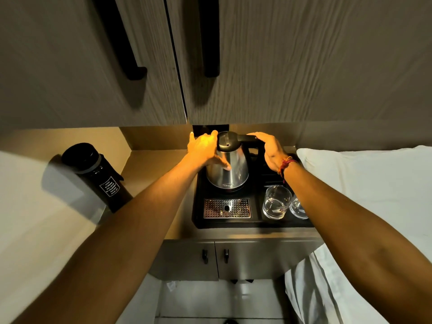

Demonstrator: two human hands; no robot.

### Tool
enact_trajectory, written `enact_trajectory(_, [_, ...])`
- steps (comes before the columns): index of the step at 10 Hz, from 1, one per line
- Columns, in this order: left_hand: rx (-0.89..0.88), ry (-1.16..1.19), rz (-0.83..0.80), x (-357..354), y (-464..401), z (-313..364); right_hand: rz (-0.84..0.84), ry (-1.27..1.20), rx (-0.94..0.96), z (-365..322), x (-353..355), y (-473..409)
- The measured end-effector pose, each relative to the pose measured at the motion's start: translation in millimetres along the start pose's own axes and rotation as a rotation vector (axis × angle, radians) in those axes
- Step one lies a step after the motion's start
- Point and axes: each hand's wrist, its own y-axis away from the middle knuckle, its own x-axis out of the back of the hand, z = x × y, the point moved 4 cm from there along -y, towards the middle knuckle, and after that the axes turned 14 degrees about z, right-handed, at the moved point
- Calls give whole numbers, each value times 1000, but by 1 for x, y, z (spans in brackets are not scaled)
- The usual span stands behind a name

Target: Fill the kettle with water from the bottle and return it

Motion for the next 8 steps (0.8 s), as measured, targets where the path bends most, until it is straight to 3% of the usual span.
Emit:
enact_trajectory(1, [15, -7, -4, -1, -4, -1, 16, 12, 109, 1, 1, -2])
enact_trajectory(4, [25, -48, -17, -5, 0, 1, 89, 193, 111, -11, -5, -5])
enact_trajectory(5, [-18, -164, 63, 2, 16, 11, 223, 843, 325, -26, -4, 11])
enact_trajectory(7, [-196, -233, 318, 40, 65, 36, 133, 1199, 818, -51, -7, 90])
enact_trajectory(8, [-210, -266, 353, 58, 87, 37, 123, 1305, 903, -60, 1, 122])
